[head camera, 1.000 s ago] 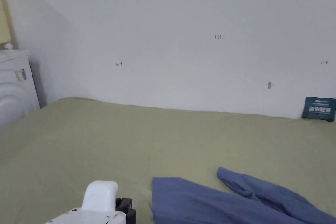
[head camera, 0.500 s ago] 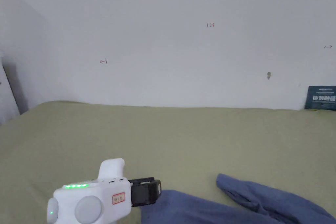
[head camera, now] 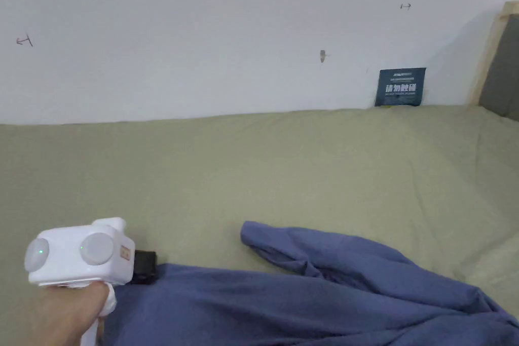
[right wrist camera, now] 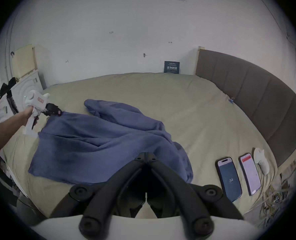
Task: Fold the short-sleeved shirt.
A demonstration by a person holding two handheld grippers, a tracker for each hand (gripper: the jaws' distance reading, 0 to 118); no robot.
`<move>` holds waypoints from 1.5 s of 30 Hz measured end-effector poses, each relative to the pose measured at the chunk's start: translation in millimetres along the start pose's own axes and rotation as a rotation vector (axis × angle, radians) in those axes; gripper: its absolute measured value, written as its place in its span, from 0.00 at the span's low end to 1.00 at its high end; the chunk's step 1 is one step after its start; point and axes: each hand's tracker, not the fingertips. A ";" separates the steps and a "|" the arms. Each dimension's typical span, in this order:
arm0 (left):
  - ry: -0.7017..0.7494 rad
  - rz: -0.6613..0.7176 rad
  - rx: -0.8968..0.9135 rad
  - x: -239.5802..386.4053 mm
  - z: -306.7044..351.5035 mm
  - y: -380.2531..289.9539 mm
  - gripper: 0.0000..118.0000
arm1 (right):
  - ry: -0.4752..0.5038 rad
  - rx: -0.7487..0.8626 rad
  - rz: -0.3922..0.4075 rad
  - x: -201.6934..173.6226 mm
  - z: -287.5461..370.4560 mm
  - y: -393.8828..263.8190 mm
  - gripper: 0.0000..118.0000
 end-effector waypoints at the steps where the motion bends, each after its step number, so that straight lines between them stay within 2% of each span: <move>1: -0.006 -0.029 -0.012 4.3 10.1 -2.2 0.33 | -0.008 -0.003 -0.006 4.4 -3.7 1.6 0.00; 2: -0.020 -0.089 0.012 7.3 19.5 -7.3 0.00 | -0.014 -0.005 -0.008 8.0 -7.3 3.5 0.00; 3: -0.157 -0.073 -0.018 -2.4 21.5 1.0 0.00 | -0.026 -0.005 -0.011 12.8 -13.1 6.9 0.00; 4: -0.135 -0.028 0.002 -1.5 28.5 -2.7 0.00 | -0.037 0.000 -0.015 18.4 -19.2 10.8 0.00; 6: -0.248 -0.050 -0.032 0.3 34.8 -7.7 0.00 | -0.039 0.016 -0.032 29.2 -30.8 20.6 0.05; 7: -0.235 -0.055 -0.033 -0.8 32.2 -6.0 0.00 | -0.026 0.022 -0.049 37.2 -38.9 25.5 0.22; 8: -0.220 -0.072 -0.026 0.5 34.5 -6.6 0.00 | -0.023 0.018 -0.053 44.2 -47.4 31.1 0.50; 9: -0.221 -0.085 -0.021 0.7 36.3 -7.1 0.00 | -0.006 0.014 -0.051 46.8 -53.9 36.7 0.67; 10: -0.221 -0.086 -0.019 -0.3 37.0 -6.9 0.00 | 0.044 -0.021 -0.030 49.6 -65.2 39.1 0.66; 11: -0.223 -0.088 -0.019 0.1 34.8 -6.8 0.00 | 0.040 0.011 -0.009 51.4 -70.5 42.3 0.66; 12: -0.230 -0.085 -0.023 -1.3 34.6 -5.9 0.00 | 0.083 0.003 0.025 52.3 -79.1 45.1 0.66; 16: -0.245 -0.088 -0.031 -2.5 32.3 -5.2 0.00 | 0.199 -0.114 0.064 45.3 -116.2 44.9 0.66; 19: -0.238 -0.085 -0.031 -4.5 23.3 -6.6 0.00 | 0.138 -0.230 0.119 38.5 -152.7 37.3 0.66; 20: -0.247 -0.068 -0.034 -6.4 20.6 -7.7 0.00 | 0.064 -0.270 0.132 36.0 -161.0 35.6 0.66; 21: -0.251 -0.049 -0.030 -8.2 19.9 -8.6 0.00 | 0.031 -0.297 0.114 35.4 -163.8 35.0 0.59; 23: -0.268 -0.028 -0.005 -9.9 23.8 -12.6 0.00 | 0.133 -0.251 0.028 35.3 -156.2 32.2 0.07; 24: -0.278 -0.021 0.003 -11.4 25.2 -12.7 0.00 | 0.129 -0.177 0.010 31.4 -149.6 30.9 0.06; 25: -0.285 -0.022 0.001 -13.0 27.6 -11.9 0.00 | 0.108 -0.172 0.023 30.0 -143.2 34.7 0.06; 26: -0.285 -0.026 0.006 -13.5 30.4 -11.1 0.00 | 0.117 -0.189 0.018 26.9 -140.0 37.2 0.06; 30: -0.305 -0.052 0.145 -20.2 63.7 -3.0 0.00 | 0.154 -0.087 0.004 22.6 -118.2 56.4 0.06; 35: -0.373 0.001 0.294 -39.0 129.9 21.3 0.00 | 0.201 0.068 0.035 10.1 -84.3 99.7 0.06; 38: -0.346 -0.037 0.352 -44.8 164.7 37.6 0.00 | 0.221 0.104 0.027 3.1 -69.1 129.1 0.06; 45: -0.328 -0.045 0.487 -65.0 231.0 81.4 0.00 | 0.220 0.210 0.086 -14.5 -50.0 204.6 0.06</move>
